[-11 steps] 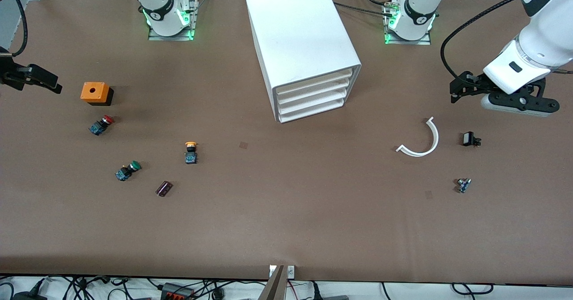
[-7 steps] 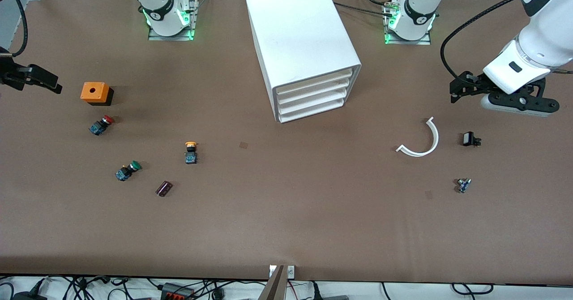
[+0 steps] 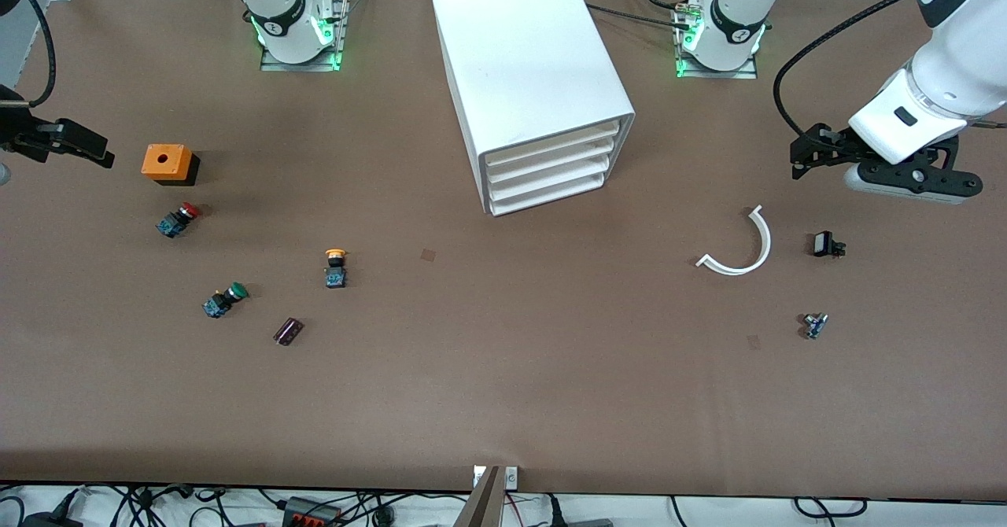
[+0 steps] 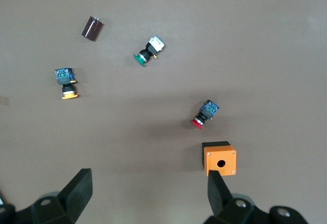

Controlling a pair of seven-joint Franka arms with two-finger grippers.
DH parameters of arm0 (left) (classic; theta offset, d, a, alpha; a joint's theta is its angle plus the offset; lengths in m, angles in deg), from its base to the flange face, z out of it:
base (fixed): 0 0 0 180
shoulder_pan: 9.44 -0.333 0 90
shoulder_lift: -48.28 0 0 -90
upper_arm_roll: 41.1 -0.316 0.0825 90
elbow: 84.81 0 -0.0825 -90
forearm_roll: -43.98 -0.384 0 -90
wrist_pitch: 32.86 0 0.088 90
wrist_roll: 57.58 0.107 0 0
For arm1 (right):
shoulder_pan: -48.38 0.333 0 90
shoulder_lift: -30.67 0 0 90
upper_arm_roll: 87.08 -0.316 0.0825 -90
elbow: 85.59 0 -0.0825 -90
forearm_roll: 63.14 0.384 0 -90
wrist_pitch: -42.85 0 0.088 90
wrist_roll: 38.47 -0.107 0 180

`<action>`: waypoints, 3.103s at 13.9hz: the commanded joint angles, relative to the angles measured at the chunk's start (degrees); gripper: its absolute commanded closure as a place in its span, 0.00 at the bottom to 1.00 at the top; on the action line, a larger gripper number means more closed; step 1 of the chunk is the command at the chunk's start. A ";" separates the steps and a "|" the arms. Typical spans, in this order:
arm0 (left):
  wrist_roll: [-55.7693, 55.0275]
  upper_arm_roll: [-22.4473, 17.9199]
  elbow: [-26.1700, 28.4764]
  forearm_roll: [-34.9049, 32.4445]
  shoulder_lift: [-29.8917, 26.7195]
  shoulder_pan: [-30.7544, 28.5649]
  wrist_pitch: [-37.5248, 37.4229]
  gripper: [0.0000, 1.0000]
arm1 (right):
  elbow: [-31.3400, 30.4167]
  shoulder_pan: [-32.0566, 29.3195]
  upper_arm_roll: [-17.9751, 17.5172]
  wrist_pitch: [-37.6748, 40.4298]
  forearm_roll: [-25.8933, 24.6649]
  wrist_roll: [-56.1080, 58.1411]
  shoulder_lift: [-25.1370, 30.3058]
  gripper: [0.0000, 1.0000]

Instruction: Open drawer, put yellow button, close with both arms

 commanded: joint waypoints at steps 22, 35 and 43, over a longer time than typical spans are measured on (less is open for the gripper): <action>58.14 0.52 16.95 75.57 29.13 4.56 -11.71 0.04 | 5.30 17.23 -0.47 -20.35 7.94 -1.09 -34.43 0.00; 60.01 0.69 20.03 75.40 29.93 7.55 -8.81 0.99 | 5.31 19.26 -0.47 -26.78 7.59 -3.82 -40.24 0.00; 58.34 -2.56 3.99 65.23 37.46 4.22 -9.07 0.99 | 4.34 19.26 -0.47 -26.17 7.59 -3.82 -41.13 0.44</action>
